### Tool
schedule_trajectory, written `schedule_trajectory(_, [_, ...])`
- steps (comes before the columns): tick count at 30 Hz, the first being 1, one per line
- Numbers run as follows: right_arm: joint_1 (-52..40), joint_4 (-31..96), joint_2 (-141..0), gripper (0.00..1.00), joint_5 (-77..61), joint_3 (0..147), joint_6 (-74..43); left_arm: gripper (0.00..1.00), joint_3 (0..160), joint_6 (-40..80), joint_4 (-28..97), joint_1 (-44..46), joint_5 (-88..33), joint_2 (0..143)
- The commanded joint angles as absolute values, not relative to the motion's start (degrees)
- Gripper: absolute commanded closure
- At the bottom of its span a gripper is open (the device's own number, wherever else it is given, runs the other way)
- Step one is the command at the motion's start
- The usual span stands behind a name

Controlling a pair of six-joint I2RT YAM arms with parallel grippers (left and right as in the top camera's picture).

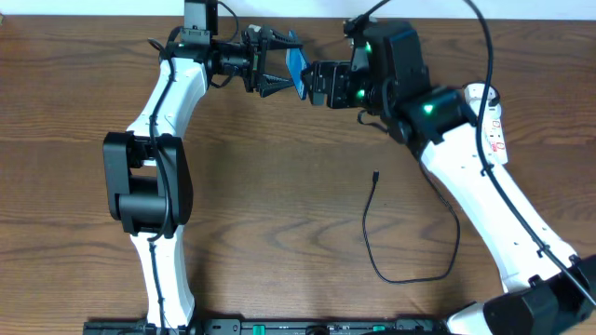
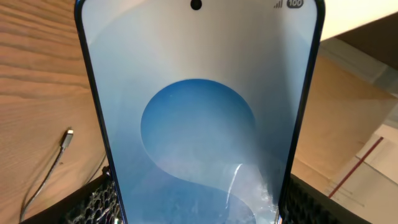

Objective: Plug charger to phone and switch on socket
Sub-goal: 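Move the right gripper to the phone's edge beside the left gripper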

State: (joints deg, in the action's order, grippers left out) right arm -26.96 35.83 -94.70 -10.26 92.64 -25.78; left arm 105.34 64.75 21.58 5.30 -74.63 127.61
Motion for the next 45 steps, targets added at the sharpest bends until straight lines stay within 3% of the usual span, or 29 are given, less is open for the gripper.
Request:
schedule_trajectory(1, [-27.3, 40.5, -97.7, 0.12, -8.1, 100.7, -25.0, 0.23, 105.6, 65.3, 21.3, 5.1, -75.3, 125.4])
schedule_trajectory(7, [-28.5, 45.8, -104.7, 0.11, -8.1, 107.3, -23.2, 0.23, 105.6, 65.5, 21.3, 5.1, -74.3, 125.4])
schedule_trajectory(20, [-31.6, 41.4, -110.8, 0.11, -0.7, 107.6, -27.9, 0.24, 105.6, 66.6, 21.3, 5.1, -74.3, 125.4])
schedule_trajectory(24, [-32.2, 40.8, -111.8, 0.15, 1.7, 107.5, -30.2, 0.24, 105.6, 68.0, 21.3, 5.1, -74.3, 125.4])
schedule_trajectory(26, [-32.4, 40.0, -112.4, 0.09, 3.1, 107.5, -30.5, 0.24, 105.6, 68.3, 21.3, 5.1, -74.3, 125.4])
schedule_trajectory(32, [-32.6, 38.7, -113.6, 0.13, 4.4, 107.5, -30.6, 0.24, 105.6, 70.8, 21.3, 5.0, -74.3, 125.4])
schedule_trajectory(36, [-32.6, 38.5, -113.6, 0.37, 5.5, 107.4, -30.6, 0.24, 105.6, 71.0, 21.3, 5.1, -74.3, 125.4])
schedule_trajectory(41, [-32.6, 38.1, -113.6, 0.39, 7.1, 107.4, -30.6, 0.24, 105.6, 72.3, 21.3, 5.1, -74.5, 125.4])
schedule_trajectory(45, [-33.0, 38.1, -113.6, 0.52, 7.1, 107.4, -30.6, 0.24, 105.6, 72.9, 21.3, 5.1, -74.7, 125.4])
